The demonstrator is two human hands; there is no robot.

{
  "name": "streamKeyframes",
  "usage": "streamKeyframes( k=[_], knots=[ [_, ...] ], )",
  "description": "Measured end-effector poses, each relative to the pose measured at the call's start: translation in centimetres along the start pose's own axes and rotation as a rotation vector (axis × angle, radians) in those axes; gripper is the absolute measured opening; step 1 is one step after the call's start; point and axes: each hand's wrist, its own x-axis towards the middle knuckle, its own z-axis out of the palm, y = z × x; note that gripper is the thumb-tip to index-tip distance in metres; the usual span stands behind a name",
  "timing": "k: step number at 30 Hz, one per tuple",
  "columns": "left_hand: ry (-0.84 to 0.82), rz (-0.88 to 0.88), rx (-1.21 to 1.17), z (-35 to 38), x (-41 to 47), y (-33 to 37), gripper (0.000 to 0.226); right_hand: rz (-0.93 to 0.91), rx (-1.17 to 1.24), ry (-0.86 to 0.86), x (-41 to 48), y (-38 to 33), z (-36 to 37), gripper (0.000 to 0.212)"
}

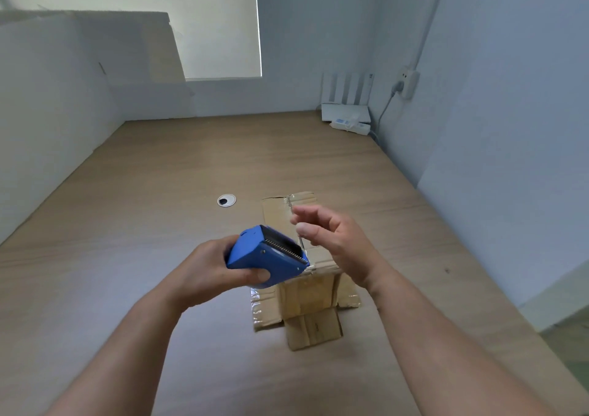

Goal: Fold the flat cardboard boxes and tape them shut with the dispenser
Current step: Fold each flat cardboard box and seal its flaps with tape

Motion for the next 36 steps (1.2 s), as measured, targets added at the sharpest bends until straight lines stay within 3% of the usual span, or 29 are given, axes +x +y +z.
streamKeyframes(
  k=[2, 6, 10, 14, 19, 20, 26, 29, 30, 33, 36],
  knots=[
    [-0.038, 0.004, 0.001, 0.4, -0.2, 0.3, 0.03, 0.021, 0.048, 0.004, -0.3, -0.2, -0.3, 0.029],
    [-0.081, -0.023, 0.032, 0.5, -0.5, 0.4, 0.059, 0.022, 0.009, 0.047, -0.6, 0.0, -1.0, 0.01],
    [-0.07, -0.023, 0.052, 0.2, -0.7, 0.2, 0.065, 0.063, 0.093, 0.049, -0.8, 0.1, -0.8, 0.016],
    [-0.071, -0.033, 0.081, 0.0, -1.0, 0.4, 0.061, 0.19, 0.199, 0.028, -0.6, 0.5, -0.5, 0.041],
    [-0.096, -0.064, 0.119, -0.4, -1.3, 0.6, 0.058, 0.244, 0.248, -0.113, -0.6, 0.7, -1.1, 0.013],
    [-0.095, -0.068, 0.129, -0.4, -1.2, 0.7, 0.058, 0.222, 0.227, -0.097, -0.6, 0.7, -1.1, 0.006],
    [-0.048, -0.097, 0.168, -0.5, -1.0, 0.9, 0.057, 0.022, -0.019, 0.149, -0.5, 0.8, -0.2, 0.015],
    [0.042, -0.121, 0.199, -0.5, -0.7, 1.6, 0.042, -0.008, -0.104, 0.225, -0.7, 1.2, 0.3, 0.017],
    [0.057, -0.133, 0.193, -0.8, -0.7, 1.8, 0.045, -0.003, -0.108, 0.238, -0.8, 1.3, 0.4, 0.018],
    [0.059, -0.157, 0.202, -3.0, -1.5, 1.9, 0.084, 0.054, -0.089, 0.338, -1.4, 2.1, -0.5, 0.021],
    [0.048, -0.246, 0.23, -5.5, -3.2, 1.0, 0.1, 0.118, -0.146, 0.497, -2.0, 3.4, -3.4, 0.024]
  ],
)
